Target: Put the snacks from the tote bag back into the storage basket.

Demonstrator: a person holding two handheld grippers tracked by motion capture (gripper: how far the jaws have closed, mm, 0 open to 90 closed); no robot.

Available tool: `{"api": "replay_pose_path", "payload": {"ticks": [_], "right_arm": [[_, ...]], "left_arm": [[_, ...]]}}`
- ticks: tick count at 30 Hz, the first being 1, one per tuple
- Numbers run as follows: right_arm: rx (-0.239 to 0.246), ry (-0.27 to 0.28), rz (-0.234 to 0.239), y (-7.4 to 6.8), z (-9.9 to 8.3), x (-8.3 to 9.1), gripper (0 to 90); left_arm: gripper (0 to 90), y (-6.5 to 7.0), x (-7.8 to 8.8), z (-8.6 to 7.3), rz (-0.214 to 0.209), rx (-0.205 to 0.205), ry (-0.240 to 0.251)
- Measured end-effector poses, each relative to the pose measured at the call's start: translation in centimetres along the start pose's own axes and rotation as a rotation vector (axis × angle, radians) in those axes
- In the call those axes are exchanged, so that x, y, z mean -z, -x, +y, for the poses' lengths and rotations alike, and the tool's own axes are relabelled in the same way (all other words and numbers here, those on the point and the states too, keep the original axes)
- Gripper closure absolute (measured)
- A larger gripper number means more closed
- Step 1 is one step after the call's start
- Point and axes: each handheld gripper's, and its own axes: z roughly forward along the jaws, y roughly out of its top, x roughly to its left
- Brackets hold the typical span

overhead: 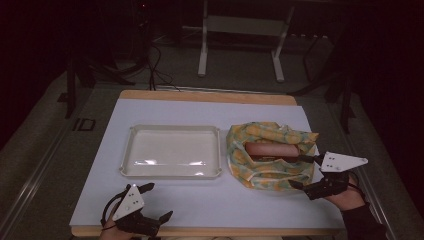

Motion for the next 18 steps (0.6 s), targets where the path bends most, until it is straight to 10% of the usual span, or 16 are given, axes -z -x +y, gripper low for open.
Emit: {"api": "replay_pose_path", "payload": {"ticks": [18], "right_arm": [[0.033,0.015,-0.055,2.6,2.4,0.7,13.7]], "left_arm": [[0.0,0.0,0.0,0.0,0.002,0.004,0.002]]}}
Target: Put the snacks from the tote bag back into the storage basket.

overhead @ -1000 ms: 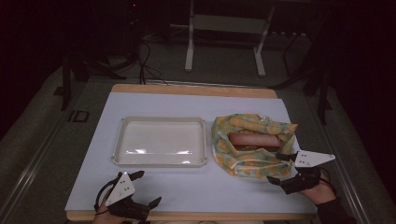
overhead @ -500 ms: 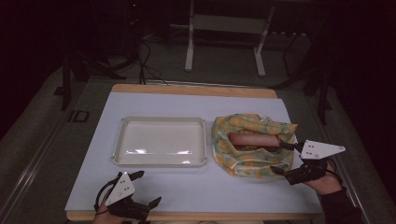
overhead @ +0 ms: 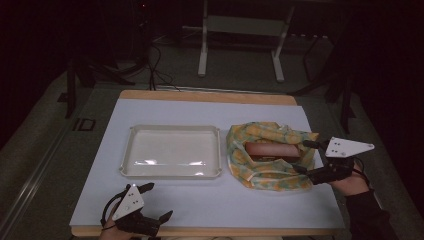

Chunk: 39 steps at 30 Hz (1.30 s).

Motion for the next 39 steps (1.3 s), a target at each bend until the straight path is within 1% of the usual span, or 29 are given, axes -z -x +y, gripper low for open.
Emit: {"api": "replay_pose_path", "payload": {"ticks": [1,3,9,13,15,18,23,26,28,30,31,32,35,39], "right_arm": [[0.000,0.000,0.000,0.0,0.0,0.0,13.7],[0.005,-0.008,-0.001,0.6,0.4,-0.1,13.8],[0.024,-0.022,0.002,1.8,1.3,-0.4,15.3],[0.020,-0.038,0.015,2.8,1.7,-0.8,15.5],[0.012,-0.040,0.025,3.2,1.8,-1.0,17.9],[0.013,-0.049,0.024,3.8,1.8,-1.5,18.1],[0.001,-0.089,0.034,4.4,1.8,-2.4,18.5],[0.007,-0.123,0.040,4.6,1.6,-3.1,18.6],[0.019,-0.137,0.045,4.8,1.4,-3.5,21.5],[0.026,-0.146,0.044,5.0,1.3,-3.7,21.8],[0.045,-0.182,0.039,5.3,1.0,-4.2,26.9],[0.040,-0.199,0.044,5.4,0.9,-4.4,27.3],[0.049,-0.228,0.060,5.6,0.4,-5.1,28.0],[0.063,-0.262,0.060,5.9,-0.3,-5.9,30.1]], "left_arm": [[0.0,0.0,0.0,0.0,0.000,0.000,0.000],[0.0,0.0,0.0,0.0,0.000,-0.001,-0.001],[0.0,0.0,0.0,0.0,0.002,-0.003,-0.002],[0.0,0.0,-0.1,0.0,0.001,-0.001,-0.003],[0.0,0.0,-0.1,0.0,0.001,0.001,-0.003],[0.0,0.0,-0.1,0.0,0.003,0.000,-0.004],[0.0,0.0,-0.1,0.0,0.002,-0.001,-0.008],[0.0,0.0,-0.1,0.0,0.004,-0.003,-0.010],[0.0,0.0,-0.1,0.0,0.004,-0.002,-0.011],[0.0,0.0,-0.2,0.0,0.004,-0.001,-0.012],[0.0,0.0,-0.2,0.0,0.004,-0.002,-0.013],[0.0,0.0,-0.2,0.0,0.003,-0.002,-0.013],[0.0,0.0,-0.2,0.0,0.003,-0.002,-0.012],[0.0,-0.1,-0.2,0.0,0.002,0.002,-0.014]]}}
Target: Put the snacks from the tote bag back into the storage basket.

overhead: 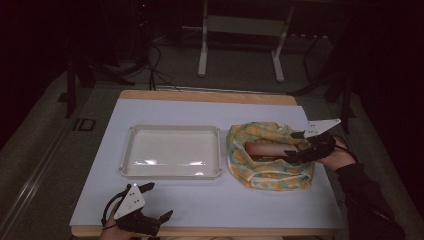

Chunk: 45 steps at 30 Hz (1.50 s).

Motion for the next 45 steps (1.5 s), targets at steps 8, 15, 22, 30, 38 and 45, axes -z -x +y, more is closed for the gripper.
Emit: {"api": "replay_pose_path", "payload": {"ticks": [8,15,22,30,38,45], "right_arm": [[0.001,-0.062,0.007,0.8,-0.8,-1.6,32.4],[-0.006,-0.133,0.028,1.5,-1.4,-3.2,29.8],[-0.013,-0.187,0.038,1.8,-1.4,-4.4,28.9],[0.005,-0.260,0.060,2.2,-1.6,-5.7,27.6],[0.018,-0.278,0.082,2.1,-1.8,-5.8,34.5],[0.044,-0.264,0.103,2.1,-2.0,-5.6,41.5]], "left_arm": [[0.0,0.0,0.0,0.0,0.002,0.002,-0.001],[0.0,-0.1,0.0,0.0,0.006,0.002,-0.002],[0.0,-0.2,0.0,0.0,0.014,0.011,0.002],[0.0,-0.2,0.0,0.0,0.015,0.008,-0.002],[0.0,-0.2,0.0,0.0,0.021,0.011,-0.002],[0.0,-0.2,0.0,0.0,0.020,0.011,-0.001]]}}
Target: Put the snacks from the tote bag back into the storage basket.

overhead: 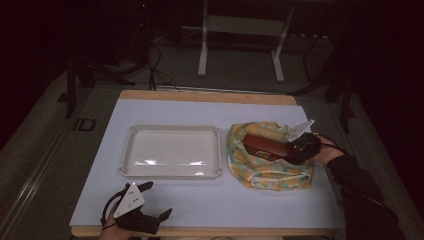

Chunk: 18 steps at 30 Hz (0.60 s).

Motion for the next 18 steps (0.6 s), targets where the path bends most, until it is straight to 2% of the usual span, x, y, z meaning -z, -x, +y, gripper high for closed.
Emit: {"api": "replay_pose_path", "payload": {"ticks": [7,18], "right_arm": [[0.026,0.034,0.018,-0.1,0.1,0.7,42.8],[0.031,0.075,0.002,-0.2,0.3,2.8,43.0]], "left_arm": [[0.0,0.0,0.0,0.0,0.000,0.000,0.000],[0.0,0.0,0.0,0.0,0.000,0.002,0.003]]}}
